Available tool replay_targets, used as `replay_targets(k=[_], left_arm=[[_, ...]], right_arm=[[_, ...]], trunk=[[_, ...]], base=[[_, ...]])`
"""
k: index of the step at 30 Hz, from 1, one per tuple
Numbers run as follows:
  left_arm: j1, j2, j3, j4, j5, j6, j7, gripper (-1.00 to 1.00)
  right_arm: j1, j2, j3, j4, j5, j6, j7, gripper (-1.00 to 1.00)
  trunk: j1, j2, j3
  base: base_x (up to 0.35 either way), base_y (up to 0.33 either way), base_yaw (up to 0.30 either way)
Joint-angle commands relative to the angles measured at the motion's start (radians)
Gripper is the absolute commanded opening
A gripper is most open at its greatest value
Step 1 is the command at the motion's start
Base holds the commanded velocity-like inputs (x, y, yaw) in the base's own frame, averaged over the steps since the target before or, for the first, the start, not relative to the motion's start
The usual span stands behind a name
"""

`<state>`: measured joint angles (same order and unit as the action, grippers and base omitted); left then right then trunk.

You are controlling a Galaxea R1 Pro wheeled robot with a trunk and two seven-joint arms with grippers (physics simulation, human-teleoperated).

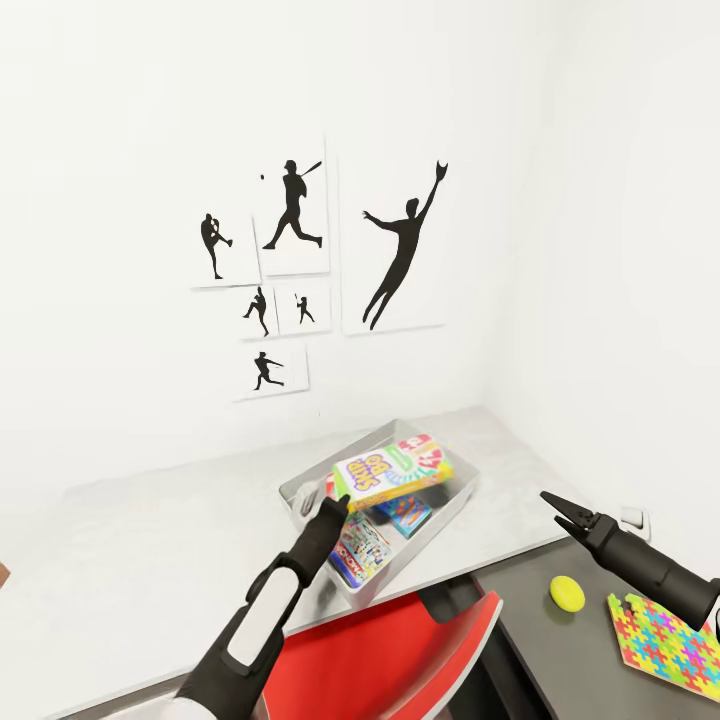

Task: Put all the toys in the child's room - the three board games (two on the bed and one on the table), the two jigsaw puzzles on the table, and the tennis ball on the table - inside the toy box on the table in the child's room.

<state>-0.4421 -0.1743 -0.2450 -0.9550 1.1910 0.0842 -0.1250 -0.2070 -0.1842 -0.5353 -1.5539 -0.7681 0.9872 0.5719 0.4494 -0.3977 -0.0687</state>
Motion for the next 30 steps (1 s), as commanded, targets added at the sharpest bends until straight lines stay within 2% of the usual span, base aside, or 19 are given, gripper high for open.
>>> replay_targets(k=[1, 27, 30], left_arm=[[0.001, 0.0, 0.0, 0.0, 0.01, -0.003, -0.001, -1.0], [0.008, 0.0, 0.001, -0.019, 0.009, -0.02, 0.033, -1.0], [0.028, 0.0, 0.0, -0.071, 0.01, -0.018, 0.086, -1.0]], right_arm=[[-0.001, 0.0, -0.002, 0.0, 0.005, 0.005, 0.006, 1.0], [-0.001, 0.0, -0.002, 0.0, 0.006, 0.005, 0.004, 1.0], [-0.001, 0.0, -0.002, 0.0, 0.006, 0.005, 0.004, 1.0]], trunk=[[0.001, -0.002, -0.002], [0.001, -0.002, -0.002], [0.001, -0.002, -0.002]], base=[[0.0, 0.0, 0.0], [0.0, 0.0, 0.0], [0.0, 0.0, 0.0]])
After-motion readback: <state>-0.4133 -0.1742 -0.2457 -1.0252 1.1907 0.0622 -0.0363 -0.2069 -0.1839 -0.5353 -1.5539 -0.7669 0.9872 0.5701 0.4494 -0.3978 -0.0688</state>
